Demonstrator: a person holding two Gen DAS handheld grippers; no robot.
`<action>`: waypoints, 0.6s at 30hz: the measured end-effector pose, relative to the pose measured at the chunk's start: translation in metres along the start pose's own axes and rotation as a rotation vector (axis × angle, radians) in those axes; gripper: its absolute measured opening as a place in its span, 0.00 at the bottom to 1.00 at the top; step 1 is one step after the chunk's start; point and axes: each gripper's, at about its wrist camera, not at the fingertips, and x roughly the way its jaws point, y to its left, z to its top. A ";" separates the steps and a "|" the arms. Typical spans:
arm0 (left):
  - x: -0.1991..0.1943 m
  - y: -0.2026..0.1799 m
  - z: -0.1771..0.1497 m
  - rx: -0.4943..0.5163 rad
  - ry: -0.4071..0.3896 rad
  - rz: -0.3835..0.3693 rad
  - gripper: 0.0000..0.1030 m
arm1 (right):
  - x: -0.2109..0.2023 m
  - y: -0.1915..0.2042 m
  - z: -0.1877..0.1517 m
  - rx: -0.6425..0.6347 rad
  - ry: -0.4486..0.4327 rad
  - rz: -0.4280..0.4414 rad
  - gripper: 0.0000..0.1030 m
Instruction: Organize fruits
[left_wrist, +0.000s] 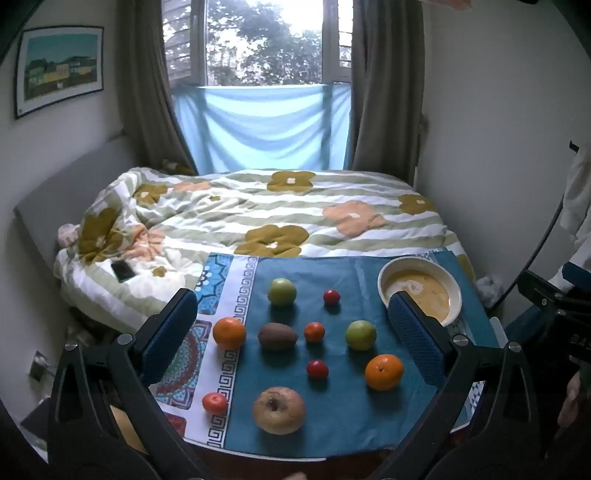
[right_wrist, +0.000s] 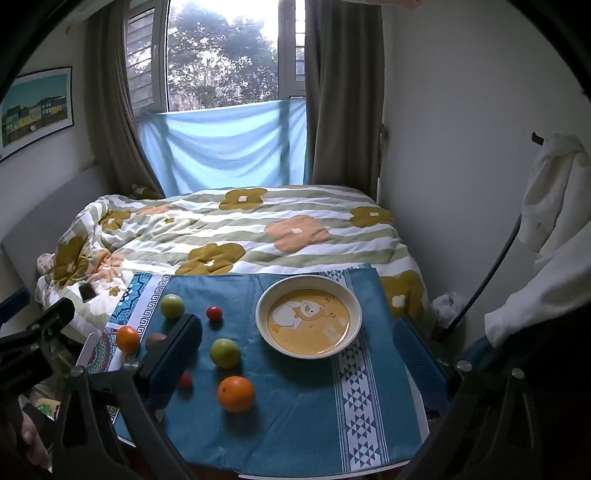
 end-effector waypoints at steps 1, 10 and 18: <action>0.000 0.000 0.000 0.000 0.002 -0.003 1.00 | 0.000 0.000 0.000 0.000 0.001 -0.001 1.00; -0.002 0.006 -0.005 0.001 -0.021 0.013 1.00 | -0.003 0.000 -0.002 0.002 -0.004 0.000 1.00; -0.012 -0.001 -0.004 0.008 -0.033 0.021 1.00 | -0.005 0.000 -0.004 0.006 -0.006 0.003 1.00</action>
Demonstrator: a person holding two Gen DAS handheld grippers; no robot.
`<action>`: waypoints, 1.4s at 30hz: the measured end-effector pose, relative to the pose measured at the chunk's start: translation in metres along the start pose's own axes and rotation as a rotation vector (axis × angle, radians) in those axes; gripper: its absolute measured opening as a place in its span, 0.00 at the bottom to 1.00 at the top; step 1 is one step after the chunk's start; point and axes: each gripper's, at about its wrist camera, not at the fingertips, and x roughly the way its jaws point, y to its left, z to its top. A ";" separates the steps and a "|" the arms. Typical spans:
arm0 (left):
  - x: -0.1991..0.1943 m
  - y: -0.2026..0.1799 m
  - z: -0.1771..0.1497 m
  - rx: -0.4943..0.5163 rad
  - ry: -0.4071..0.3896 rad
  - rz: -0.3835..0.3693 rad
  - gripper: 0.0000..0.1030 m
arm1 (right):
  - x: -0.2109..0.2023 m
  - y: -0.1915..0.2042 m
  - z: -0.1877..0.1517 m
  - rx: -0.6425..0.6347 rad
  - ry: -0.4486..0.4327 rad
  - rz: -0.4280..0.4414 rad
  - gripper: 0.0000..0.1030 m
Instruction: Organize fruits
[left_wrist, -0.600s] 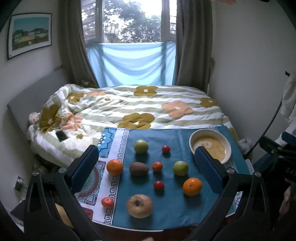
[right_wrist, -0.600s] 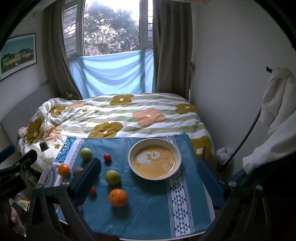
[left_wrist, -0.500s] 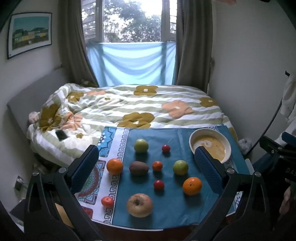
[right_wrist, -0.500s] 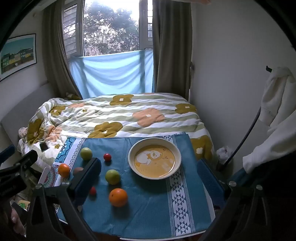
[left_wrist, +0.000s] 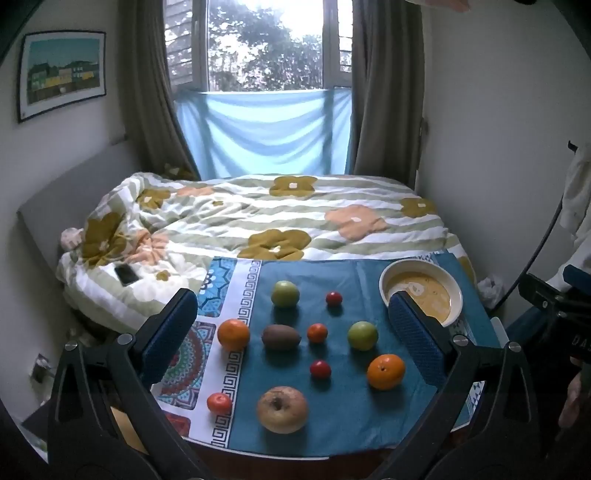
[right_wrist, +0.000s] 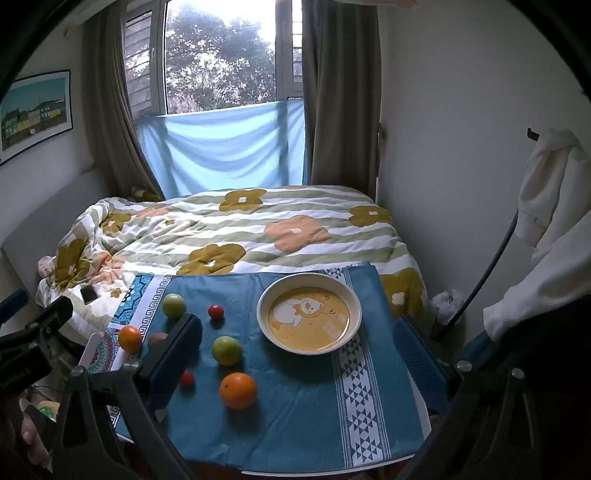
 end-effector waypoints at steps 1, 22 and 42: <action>0.000 0.000 0.001 0.000 0.000 0.000 1.00 | 0.000 0.000 0.000 0.001 0.000 0.001 1.00; -0.004 0.004 0.004 -0.003 -0.002 -0.007 1.00 | -0.004 0.001 0.000 0.001 -0.003 0.001 1.00; -0.006 0.007 0.004 -0.006 -0.003 -0.004 1.00 | -0.007 0.004 -0.001 0.000 -0.003 0.002 1.00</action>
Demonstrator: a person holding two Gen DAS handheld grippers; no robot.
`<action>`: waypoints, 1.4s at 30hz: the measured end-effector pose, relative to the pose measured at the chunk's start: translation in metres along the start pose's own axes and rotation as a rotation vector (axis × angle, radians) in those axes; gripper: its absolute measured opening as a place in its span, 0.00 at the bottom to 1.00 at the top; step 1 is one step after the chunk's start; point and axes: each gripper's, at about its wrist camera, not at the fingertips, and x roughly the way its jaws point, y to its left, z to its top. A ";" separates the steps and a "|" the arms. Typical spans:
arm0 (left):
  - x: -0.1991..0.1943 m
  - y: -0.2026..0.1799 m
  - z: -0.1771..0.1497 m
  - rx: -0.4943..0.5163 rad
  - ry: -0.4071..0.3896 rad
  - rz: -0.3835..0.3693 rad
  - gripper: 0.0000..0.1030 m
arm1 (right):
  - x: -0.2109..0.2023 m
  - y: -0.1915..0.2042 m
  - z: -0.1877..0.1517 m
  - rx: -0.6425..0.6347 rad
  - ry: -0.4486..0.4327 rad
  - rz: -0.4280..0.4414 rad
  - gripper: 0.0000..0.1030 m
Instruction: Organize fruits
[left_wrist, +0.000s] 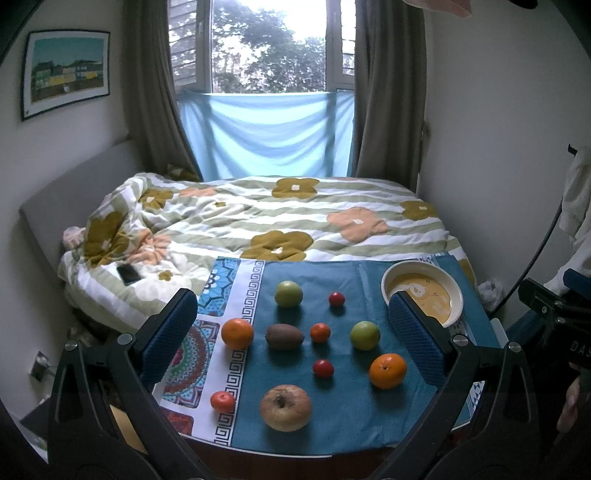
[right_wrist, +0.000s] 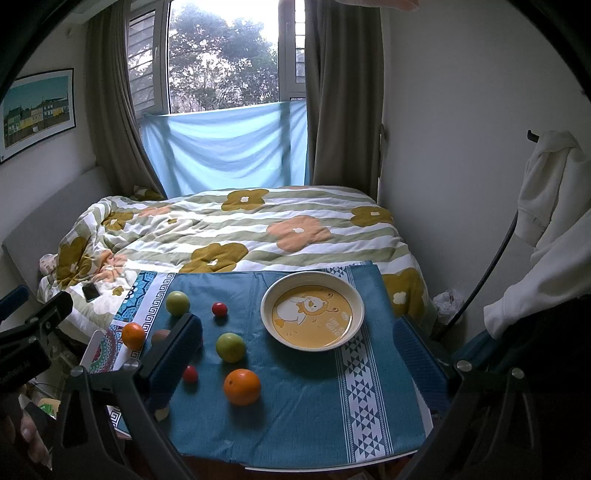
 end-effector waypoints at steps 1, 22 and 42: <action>0.000 0.000 0.000 0.000 0.000 0.000 1.00 | 0.000 0.000 0.000 0.000 0.000 0.001 1.00; -0.001 0.001 0.000 0.000 -0.002 0.000 1.00 | -0.004 0.001 0.001 0.002 0.000 0.000 1.00; -0.002 0.008 0.000 -0.011 0.035 -0.007 1.00 | -0.018 0.004 -0.011 0.017 0.022 -0.008 1.00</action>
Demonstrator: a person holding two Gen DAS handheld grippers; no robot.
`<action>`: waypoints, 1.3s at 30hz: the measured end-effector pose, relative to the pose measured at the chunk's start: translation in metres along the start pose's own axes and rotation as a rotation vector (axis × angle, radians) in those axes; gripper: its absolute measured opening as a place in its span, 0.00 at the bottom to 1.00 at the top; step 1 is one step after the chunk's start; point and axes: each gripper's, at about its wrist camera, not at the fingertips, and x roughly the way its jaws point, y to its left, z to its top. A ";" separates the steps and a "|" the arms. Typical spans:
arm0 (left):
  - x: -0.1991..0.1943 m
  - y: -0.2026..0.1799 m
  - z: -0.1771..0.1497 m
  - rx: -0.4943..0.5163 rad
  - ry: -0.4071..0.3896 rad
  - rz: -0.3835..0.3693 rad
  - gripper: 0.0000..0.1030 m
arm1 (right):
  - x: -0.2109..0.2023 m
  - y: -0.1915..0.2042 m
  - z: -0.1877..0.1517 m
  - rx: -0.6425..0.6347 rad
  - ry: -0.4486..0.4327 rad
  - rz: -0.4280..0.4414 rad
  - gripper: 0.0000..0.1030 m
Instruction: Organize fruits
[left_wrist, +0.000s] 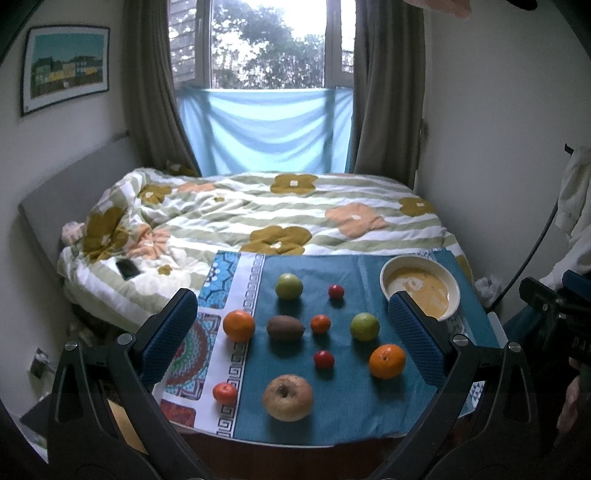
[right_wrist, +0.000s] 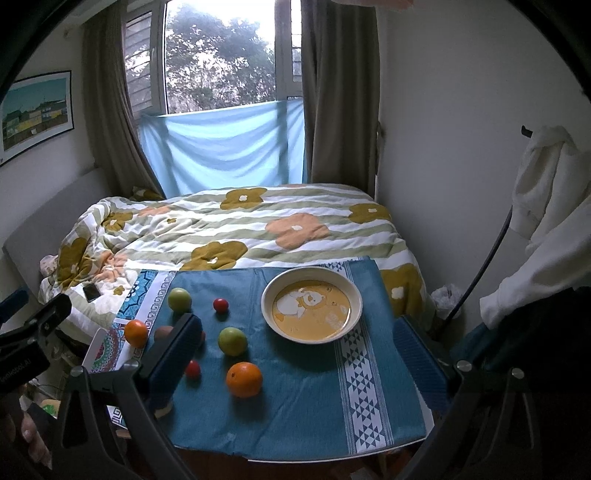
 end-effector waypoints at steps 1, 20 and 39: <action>0.002 0.001 -0.001 -0.002 0.013 -0.001 1.00 | 0.000 0.001 -0.002 0.004 0.015 -0.002 1.00; 0.070 0.042 -0.077 -0.071 0.235 -0.012 1.00 | 0.100 0.030 -0.045 0.014 0.259 0.067 1.00; 0.138 0.006 -0.171 -0.257 0.282 0.189 1.00 | 0.210 0.039 -0.106 -0.282 0.410 0.342 1.00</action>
